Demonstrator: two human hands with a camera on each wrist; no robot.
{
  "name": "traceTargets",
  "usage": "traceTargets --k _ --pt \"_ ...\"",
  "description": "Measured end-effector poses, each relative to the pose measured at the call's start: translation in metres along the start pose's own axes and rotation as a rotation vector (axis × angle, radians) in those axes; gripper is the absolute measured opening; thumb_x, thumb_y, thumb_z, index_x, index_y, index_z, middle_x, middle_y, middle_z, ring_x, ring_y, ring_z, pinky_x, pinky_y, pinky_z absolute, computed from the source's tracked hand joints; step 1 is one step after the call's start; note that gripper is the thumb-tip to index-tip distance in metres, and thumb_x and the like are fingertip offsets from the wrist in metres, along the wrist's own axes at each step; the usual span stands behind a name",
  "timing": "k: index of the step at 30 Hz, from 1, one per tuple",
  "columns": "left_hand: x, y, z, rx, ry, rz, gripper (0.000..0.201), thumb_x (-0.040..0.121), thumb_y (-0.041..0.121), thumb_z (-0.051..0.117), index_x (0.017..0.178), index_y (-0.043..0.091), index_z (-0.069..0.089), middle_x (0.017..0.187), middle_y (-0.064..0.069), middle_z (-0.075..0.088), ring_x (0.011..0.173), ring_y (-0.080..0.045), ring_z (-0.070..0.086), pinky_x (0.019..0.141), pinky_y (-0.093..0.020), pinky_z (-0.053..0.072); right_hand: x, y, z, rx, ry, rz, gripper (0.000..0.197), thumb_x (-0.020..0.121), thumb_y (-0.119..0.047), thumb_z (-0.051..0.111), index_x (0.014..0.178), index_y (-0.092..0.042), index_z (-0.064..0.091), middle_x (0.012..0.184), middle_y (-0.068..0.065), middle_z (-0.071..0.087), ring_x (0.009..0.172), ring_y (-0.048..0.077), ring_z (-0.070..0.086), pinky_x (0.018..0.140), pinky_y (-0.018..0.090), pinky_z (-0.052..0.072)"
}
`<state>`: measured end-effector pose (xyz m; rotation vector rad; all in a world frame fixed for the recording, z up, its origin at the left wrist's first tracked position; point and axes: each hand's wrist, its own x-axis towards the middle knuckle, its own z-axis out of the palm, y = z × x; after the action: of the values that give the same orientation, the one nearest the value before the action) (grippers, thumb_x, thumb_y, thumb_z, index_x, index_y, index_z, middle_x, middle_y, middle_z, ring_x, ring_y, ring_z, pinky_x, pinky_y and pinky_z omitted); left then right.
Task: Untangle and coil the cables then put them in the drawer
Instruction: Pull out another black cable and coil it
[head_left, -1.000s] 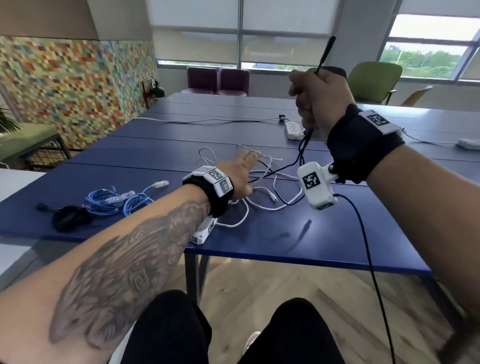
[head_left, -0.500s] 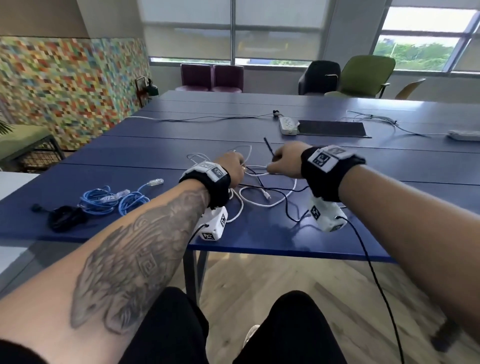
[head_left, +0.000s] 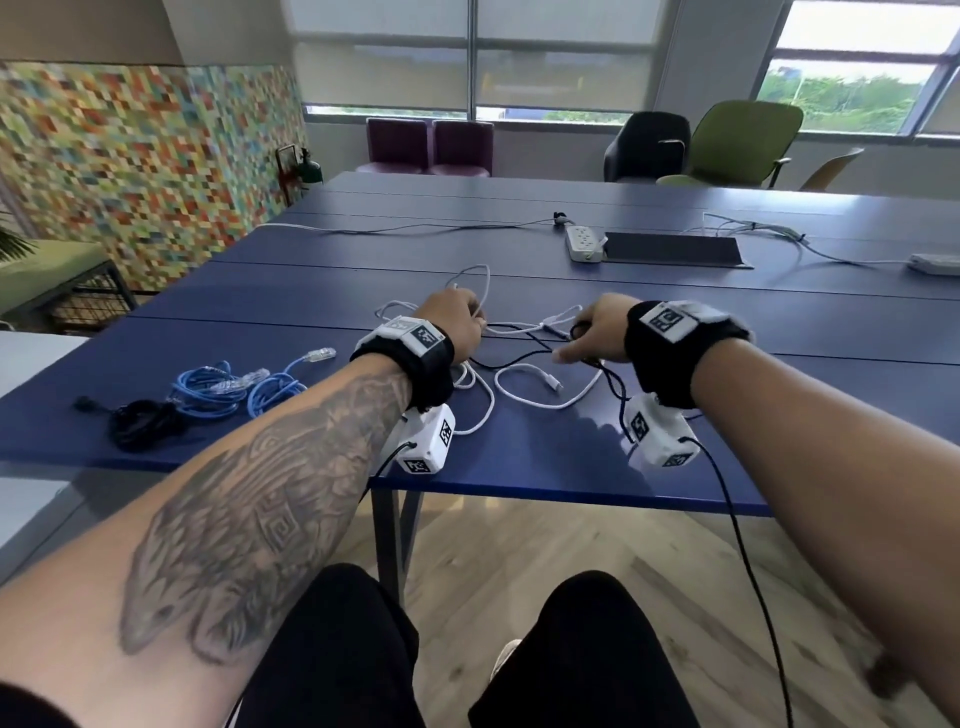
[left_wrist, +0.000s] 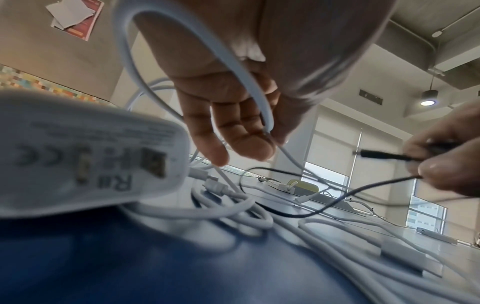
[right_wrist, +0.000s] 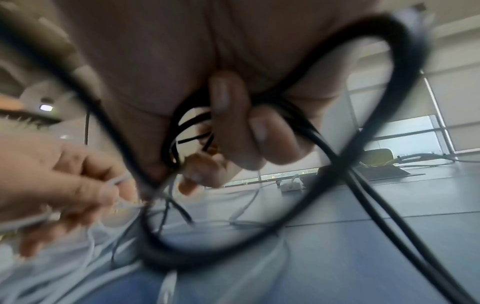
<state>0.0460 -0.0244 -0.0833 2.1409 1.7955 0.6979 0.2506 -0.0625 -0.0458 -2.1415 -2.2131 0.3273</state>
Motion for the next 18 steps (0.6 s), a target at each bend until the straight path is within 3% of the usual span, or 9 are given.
traceTargets --k 4,7,10,13,15,16,18 --pt "-0.002 0.002 0.001 -0.026 -0.031 -0.032 0.016 0.092 0.023 0.062 0.1 0.011 0.067 0.108 -0.011 0.07 0.099 -0.031 0.064 0.085 -0.032 0.05 -0.018 0.011 -0.03 0.196 0.096 -0.001 0.032 0.08 -0.04 0.075 0.071 -0.013 0.061 0.07 0.004 0.058 0.062 0.022 0.05 0.058 0.026 0.04" --pt "-0.007 0.006 0.0 -0.041 -0.049 -0.03 0.041 0.09 0.034 0.066 0.125 0.015 0.055 0.122 -0.01 0.064 0.107 -0.031 0.061 0.093 -0.035 0.048 -0.031 0.015 -0.046 0.63 0.204 -0.063 0.026 0.084 -0.026 0.072 0.069 -0.011 0.058 0.059 0.002 0.052 0.052 0.02 0.04 0.048 0.025 0.033" --pt "-0.017 0.016 -0.006 -0.125 0.047 0.026 0.061 0.09 0.051 0.06 0.136 0.018 0.039 0.119 -0.012 0.063 0.106 -0.031 0.061 0.088 -0.034 0.045 -0.043 0.007 -0.054 1.035 0.274 -0.124 0.022 0.089 -0.015 0.064 0.07 -0.015 0.053 0.05 -0.004 0.04 0.044 0.012 0.029 0.047 0.023 0.019" --pt "-0.027 0.03 -0.012 -0.267 0.188 0.116 0.053 0.095 0.059 0.042 0.132 0.022 0.043 0.108 -0.008 0.061 0.094 -0.024 0.059 0.085 -0.034 0.045 -0.051 -0.007 -0.058 1.26 0.184 -0.151 0.022 0.091 -0.016 0.057 0.071 -0.019 0.049 0.05 -0.006 0.031 0.045 0.011 0.018 0.051 0.026 0.008" --pt "-0.035 0.038 -0.014 -0.432 0.253 0.222 0.051 0.096 0.061 0.037 0.114 0.019 0.059 0.099 -0.001 0.057 0.087 -0.016 0.054 0.084 -0.032 0.043 -0.057 -0.016 -0.058 1.332 0.114 -0.148 0.027 0.093 -0.02 0.054 0.068 -0.022 0.044 0.05 -0.007 0.028 0.045 0.011 0.015 0.056 0.031 0.006" --pt "-0.037 0.04 -0.015 -0.509 0.246 0.257 0.05 0.097 0.059 0.037 0.101 0.017 0.064 0.094 0.0 0.057 0.086 -0.015 0.054 0.083 -0.033 0.043 -0.06 -0.02 -0.058 1.358 0.09 -0.155 0.028 0.093 -0.021 0.053 0.067 -0.022 0.042 0.05 -0.008 0.027 0.043 0.01 0.014 0.058 0.032 0.006" --pt "-0.047 0.043 -0.016 -0.639 0.163 0.253 0.038 0.099 0.045 0.047 0.094 0.014 0.069 0.095 -0.001 0.064 0.091 -0.014 0.058 0.088 -0.032 0.044 -0.063 -0.026 -0.058 1.412 0.051 -0.188 0.029 0.094 -0.023 0.051 0.067 -0.022 0.04 0.05 -0.009 0.027 0.038 0.008 0.014 0.056 0.031 0.006"
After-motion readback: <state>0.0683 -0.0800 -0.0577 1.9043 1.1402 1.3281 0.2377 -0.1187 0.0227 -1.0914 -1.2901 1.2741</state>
